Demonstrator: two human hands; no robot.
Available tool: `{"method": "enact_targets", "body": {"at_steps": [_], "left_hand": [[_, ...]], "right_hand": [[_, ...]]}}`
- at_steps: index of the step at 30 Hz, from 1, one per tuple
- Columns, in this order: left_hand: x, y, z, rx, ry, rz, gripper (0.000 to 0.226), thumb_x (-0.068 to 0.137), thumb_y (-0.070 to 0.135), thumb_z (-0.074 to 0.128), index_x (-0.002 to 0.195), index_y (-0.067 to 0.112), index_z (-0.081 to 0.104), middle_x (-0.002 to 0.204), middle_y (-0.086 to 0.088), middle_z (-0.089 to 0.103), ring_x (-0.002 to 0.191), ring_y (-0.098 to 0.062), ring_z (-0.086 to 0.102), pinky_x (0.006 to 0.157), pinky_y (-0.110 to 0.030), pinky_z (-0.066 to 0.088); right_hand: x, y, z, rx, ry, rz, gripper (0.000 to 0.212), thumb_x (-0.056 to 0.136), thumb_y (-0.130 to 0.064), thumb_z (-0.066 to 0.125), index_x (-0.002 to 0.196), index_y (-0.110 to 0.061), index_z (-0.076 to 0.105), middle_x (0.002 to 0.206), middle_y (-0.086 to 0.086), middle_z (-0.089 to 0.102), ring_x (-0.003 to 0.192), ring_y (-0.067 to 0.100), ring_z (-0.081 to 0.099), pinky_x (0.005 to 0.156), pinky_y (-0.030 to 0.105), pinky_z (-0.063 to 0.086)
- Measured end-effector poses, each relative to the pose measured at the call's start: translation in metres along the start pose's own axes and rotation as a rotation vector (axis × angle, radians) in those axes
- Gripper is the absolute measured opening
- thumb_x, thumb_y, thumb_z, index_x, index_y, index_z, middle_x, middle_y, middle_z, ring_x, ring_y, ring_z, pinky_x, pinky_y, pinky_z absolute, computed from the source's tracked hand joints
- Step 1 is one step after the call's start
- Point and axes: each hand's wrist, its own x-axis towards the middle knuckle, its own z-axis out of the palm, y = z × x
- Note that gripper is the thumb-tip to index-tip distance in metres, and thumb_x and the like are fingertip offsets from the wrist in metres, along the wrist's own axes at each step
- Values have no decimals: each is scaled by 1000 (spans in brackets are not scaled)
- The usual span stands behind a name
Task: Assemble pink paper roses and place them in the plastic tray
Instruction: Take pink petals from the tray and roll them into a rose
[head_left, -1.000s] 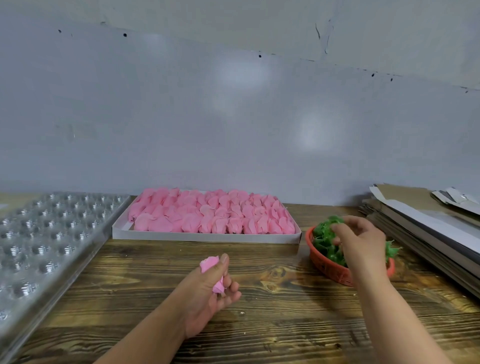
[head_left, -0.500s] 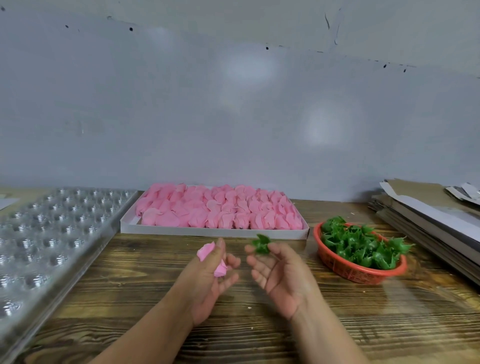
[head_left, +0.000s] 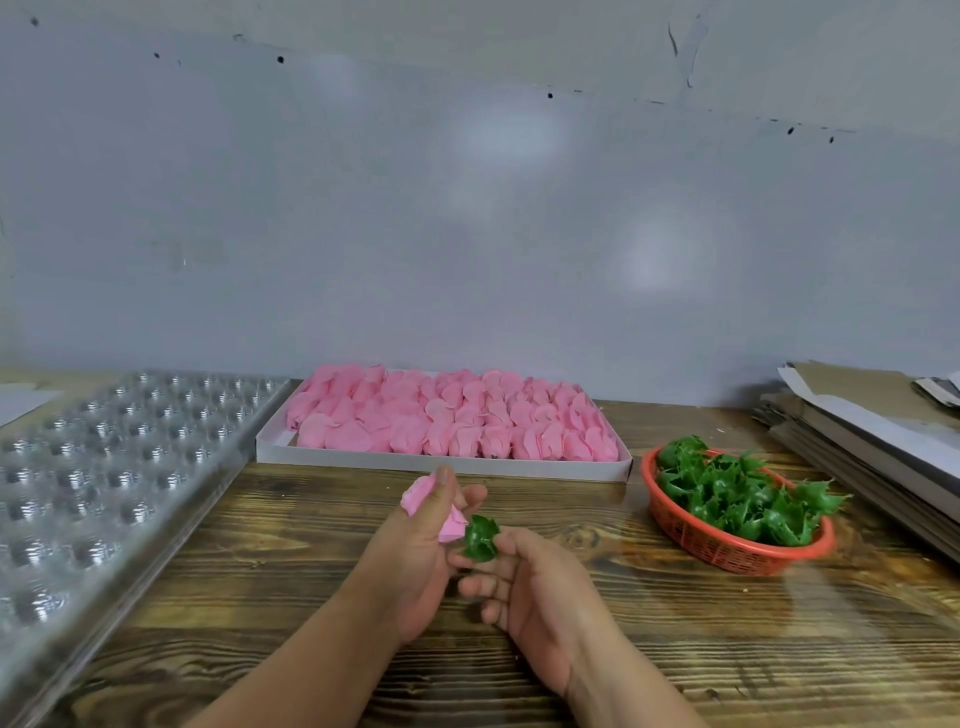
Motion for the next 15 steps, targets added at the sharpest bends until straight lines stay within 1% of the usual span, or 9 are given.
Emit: {"method": "enact_targets", "body": {"at_steps": [3, 6, 8, 10, 13, 15], "left_hand": [[-1, 0, 0, 51, 19, 24, 60, 74, 52, 55, 104, 0, 59, 68, -8, 65, 61, -18, 63, 56, -29, 52], [-2, 2, 1, 97, 30, 82, 60, 74, 54, 55, 104, 2, 62, 75, -12, 62, 66, -24, 60, 64, -36, 50], [-5, 3, 2, 135, 14, 106, 57, 74, 55, 55, 102, 5, 62, 70, -12, 60, 58, -23, 56, 58, -36, 47], [-8, 2, 5, 158, -15, 105, 58, 74, 56, 56, 103, 6, 60, 65, -13, 53, 48, -20, 47, 54, -32, 41], [-9, 1, 7, 180, -32, 124, 63, 71, 57, 58, 107, 5, 59, 68, -14, 46, 48, -19, 39, 53, -31, 37], [-9, 0, 7, 216, -17, 148, 67, 67, 59, 58, 106, 5, 61, 68, -14, 49, 53, -21, 41, 53, -31, 39]], "right_hand": [[0, 1, 1, -13, 11, -20, 25, 91, -4, 37, 101, 4, 59, 76, 16, 69, 49, 16, 57, 42, 22, 38], [1, 4, 2, -54, 63, -39, 27, 93, -4, 37, 105, 8, 58, 76, 17, 69, 50, 17, 56, 42, 23, 38], [0, 5, 3, -70, 74, -73, 23, 93, -3, 38, 97, 4, 59, 75, 17, 69, 50, 17, 57, 43, 23, 38], [-2, 6, 5, -63, 64, -111, 18, 92, -2, 41, 85, -2, 58, 73, 15, 69, 49, 17, 57, 43, 23, 38], [-3, 6, 6, -28, 47, -137, 14, 91, -1, 46, 82, -5, 55, 68, 14, 68, 50, 17, 57, 42, 22, 39], [-4, 5, 6, -5, 21, -136, 13, 91, 0, 47, 82, -4, 56, 69, 16, 68, 50, 18, 59, 43, 22, 41]]}}
